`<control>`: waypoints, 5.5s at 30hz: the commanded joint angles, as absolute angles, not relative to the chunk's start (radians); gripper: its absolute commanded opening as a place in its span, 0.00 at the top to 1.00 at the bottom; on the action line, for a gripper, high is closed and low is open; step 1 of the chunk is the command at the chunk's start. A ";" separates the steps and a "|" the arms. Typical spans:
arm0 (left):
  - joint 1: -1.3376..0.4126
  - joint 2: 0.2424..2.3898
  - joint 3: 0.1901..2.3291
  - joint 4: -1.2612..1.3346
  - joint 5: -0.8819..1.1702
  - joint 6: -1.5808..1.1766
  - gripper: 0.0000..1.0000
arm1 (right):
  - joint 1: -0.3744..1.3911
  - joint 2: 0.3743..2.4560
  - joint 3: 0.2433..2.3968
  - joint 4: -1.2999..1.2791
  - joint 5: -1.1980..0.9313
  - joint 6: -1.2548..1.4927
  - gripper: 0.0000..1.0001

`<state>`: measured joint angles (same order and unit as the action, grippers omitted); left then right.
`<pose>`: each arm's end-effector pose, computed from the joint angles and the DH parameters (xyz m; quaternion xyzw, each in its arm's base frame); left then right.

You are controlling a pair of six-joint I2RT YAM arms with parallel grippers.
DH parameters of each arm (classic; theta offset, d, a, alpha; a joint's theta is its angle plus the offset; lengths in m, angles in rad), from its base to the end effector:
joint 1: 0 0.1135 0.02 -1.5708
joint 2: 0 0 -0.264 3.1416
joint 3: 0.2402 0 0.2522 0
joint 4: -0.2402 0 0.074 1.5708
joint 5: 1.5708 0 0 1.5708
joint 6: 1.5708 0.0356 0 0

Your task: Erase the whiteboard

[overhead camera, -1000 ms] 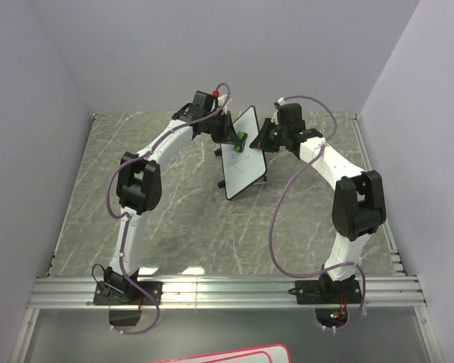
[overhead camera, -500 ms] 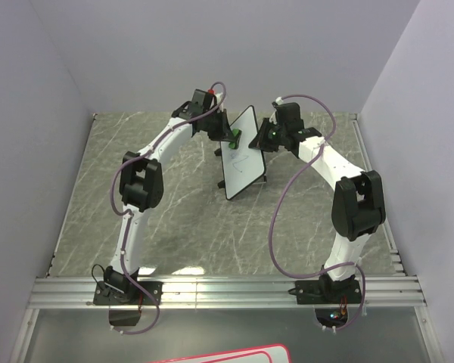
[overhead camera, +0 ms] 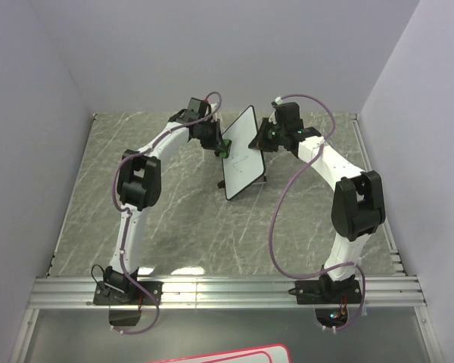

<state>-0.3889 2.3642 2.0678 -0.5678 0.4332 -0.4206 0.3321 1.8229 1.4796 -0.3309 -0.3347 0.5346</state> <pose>0.4838 -0.2144 0.2037 0.0598 0.9174 -0.3184 0.2312 0.3940 0.1482 0.2760 0.0180 0.8913 0.3157 0.3248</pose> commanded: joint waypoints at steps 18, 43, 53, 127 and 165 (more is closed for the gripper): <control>-0.490 2.180 1.827 -0.388 0.692 -0.557 1.00 | 0.434 1.868 1.462 -0.316 -0.545 0.588 1.00; -0.537 2.297 2.151 -0.525 0.584 -0.417 1.00 | 0.466 1.842 1.411 -0.356 -0.545 0.548 1.00; -0.563 2.175 1.977 -0.374 0.830 -0.476 1.00 | 0.471 1.852 1.419 -0.339 -0.542 0.560 1.00; -0.080 1.519 1.192 -0.644 0.029 -0.482 1.00 | 0.482 1.782 1.371 -0.229 -0.324 0.719 0.17; -0.090 1.275 1.241 -0.719 0.035 -0.663 0.01 | 0.477 0.619 0.938 -0.718 0.006 0.788 0.01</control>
